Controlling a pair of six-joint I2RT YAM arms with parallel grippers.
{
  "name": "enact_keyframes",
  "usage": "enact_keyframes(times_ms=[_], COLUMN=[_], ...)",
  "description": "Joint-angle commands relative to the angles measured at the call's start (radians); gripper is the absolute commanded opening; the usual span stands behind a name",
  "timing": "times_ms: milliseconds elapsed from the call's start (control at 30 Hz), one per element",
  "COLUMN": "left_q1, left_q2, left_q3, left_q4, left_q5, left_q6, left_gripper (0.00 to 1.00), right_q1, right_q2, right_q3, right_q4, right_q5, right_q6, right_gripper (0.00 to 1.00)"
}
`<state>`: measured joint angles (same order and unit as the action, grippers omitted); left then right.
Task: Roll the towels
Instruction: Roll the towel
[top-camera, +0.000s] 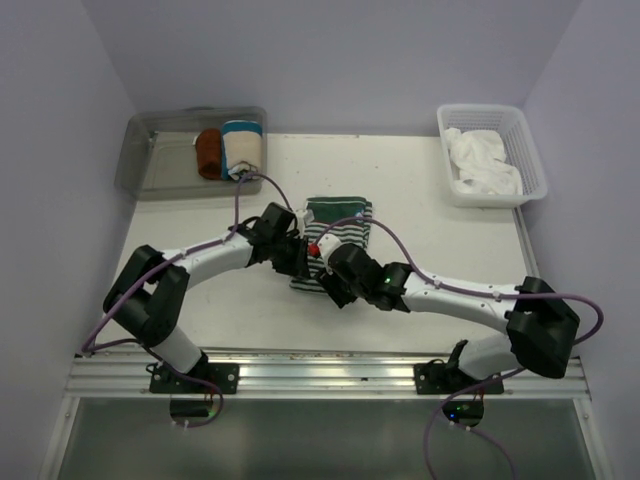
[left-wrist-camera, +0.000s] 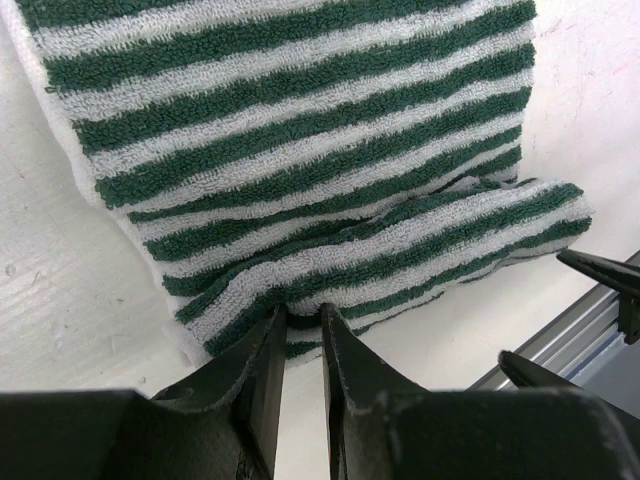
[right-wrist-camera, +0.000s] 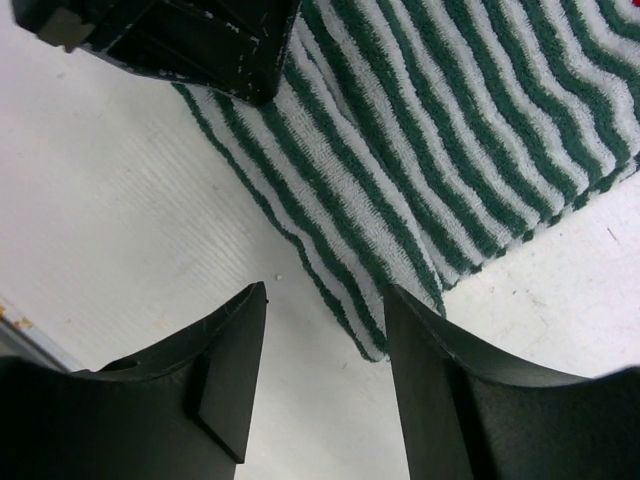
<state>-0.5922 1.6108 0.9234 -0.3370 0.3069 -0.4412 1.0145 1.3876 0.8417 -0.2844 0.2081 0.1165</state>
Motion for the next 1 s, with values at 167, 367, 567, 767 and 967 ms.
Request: enact_keyframes(times_ms=[167,367,567,767,967], left_q1=[0.025,0.040,0.048,0.054,0.068], left_q2=[0.009,0.011,0.015,0.017,-0.006], left_q3=[0.025,0.017,0.017,0.012,0.012], left_q4=[0.010,0.016,0.027,0.033,0.026], left_q5=[0.029,0.044,0.058,0.081,0.115], left_q6=[0.033,0.039,0.041,0.041,0.044], left_gripper=[0.24,0.24,0.24,0.24,0.25], right_q1=[0.015,0.016,0.016,0.018,0.018], right_q2=[0.077,0.132,0.212,0.257,0.243], right_q3=[0.002,-0.007,-0.020,-0.061,-0.102], right_q4=[0.090,0.126,0.178,0.240,0.277], right_q5=[0.071,0.079,0.119,0.146,0.148], right_q6=[-0.054,-0.067,-0.048,0.015,0.043], right_gripper=[0.61,0.61,0.61,0.44,0.14])
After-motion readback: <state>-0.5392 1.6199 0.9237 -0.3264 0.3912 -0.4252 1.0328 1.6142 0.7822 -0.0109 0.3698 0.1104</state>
